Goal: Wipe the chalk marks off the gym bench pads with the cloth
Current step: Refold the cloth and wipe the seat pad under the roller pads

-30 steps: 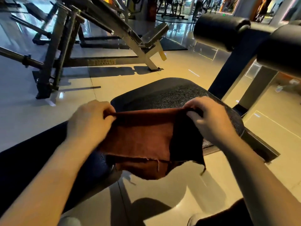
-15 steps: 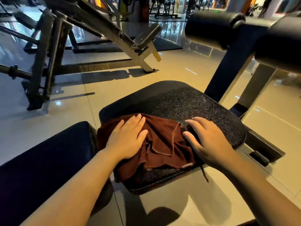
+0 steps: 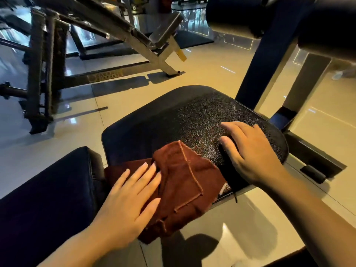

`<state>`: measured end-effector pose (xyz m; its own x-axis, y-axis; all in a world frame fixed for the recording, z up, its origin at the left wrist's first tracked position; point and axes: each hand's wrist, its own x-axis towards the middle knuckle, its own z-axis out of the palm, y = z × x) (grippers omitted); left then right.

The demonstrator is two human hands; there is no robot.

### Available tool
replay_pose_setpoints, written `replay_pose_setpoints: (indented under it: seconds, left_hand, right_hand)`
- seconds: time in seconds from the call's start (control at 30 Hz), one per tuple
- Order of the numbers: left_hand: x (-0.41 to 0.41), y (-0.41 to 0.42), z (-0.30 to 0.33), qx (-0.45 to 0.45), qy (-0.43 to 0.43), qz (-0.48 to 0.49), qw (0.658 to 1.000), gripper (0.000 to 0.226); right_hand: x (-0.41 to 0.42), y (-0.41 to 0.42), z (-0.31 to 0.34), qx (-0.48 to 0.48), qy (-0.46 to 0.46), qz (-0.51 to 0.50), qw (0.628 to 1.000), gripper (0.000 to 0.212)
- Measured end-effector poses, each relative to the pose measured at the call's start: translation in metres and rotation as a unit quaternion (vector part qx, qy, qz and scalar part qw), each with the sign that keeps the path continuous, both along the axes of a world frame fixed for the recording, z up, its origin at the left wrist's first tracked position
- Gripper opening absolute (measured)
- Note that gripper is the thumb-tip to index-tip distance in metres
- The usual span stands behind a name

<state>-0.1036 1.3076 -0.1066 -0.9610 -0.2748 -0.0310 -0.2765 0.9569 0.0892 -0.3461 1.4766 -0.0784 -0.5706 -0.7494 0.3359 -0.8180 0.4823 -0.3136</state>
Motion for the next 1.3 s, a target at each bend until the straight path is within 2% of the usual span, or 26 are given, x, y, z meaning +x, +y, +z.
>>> replay_pose_setpoints:
  seconds: [0.07,0.13,0.27,0.37,0.5,0.67,0.8,0.97,1.17,1.3]
  left_hand:
    - [-0.021,-0.018,0.002,0.006,0.017,0.007,1.000,0.071]
    - [-0.050,-0.041,0.004,0.015,0.003,0.067,0.998,0.081]
    - [-0.085,-0.054,0.007,-0.010,-0.038,0.125,0.991,0.054]
    - [-0.067,-0.040,0.006,-0.027,-0.041,0.114,0.992,0.051]
    - [-0.025,0.006,0.000,-0.030,-0.014,0.063,0.997,0.061]
    - [-0.012,0.023,-0.004,-0.037,0.015,0.008,0.999,0.049]
    - [-0.063,0.007,0.001,0.005,0.043,-0.035,0.998,0.053]
    - [-0.123,-0.012,0.006,0.001,-0.004,0.054,0.999,0.054]
    - [-0.071,0.013,0.006,-0.003,-0.026,0.064,0.998,0.066]
    - [-0.023,0.038,-0.001,-0.028,0.017,0.055,0.998,0.056]
  right_hand:
    - [-0.009,0.000,-0.007,-0.003,0.007,-0.015,1.000,0.064]
    - [-0.011,0.001,-0.011,-0.023,-0.004,-0.031,0.999,0.062]
    - [-0.011,0.000,-0.013,-0.062,0.000,-0.037,0.997,0.058]
    - [-0.011,-0.001,-0.012,-0.070,-0.002,-0.027,0.997,0.056]
    - [-0.012,-0.001,-0.014,-0.097,-0.001,-0.015,0.995,0.054]
    - [-0.016,0.006,-0.010,-0.118,0.056,-0.014,0.991,0.046]
    - [-0.040,0.016,-0.007,-0.134,0.063,-0.086,0.985,0.046]
    - [-0.043,0.013,-0.010,-0.155,0.022,-0.102,0.982,0.040]
    - [-0.041,0.018,-0.010,-0.172,0.003,-0.081,0.982,0.035]
    - [-0.041,0.017,-0.012,-0.168,0.009,-0.063,0.984,0.034]
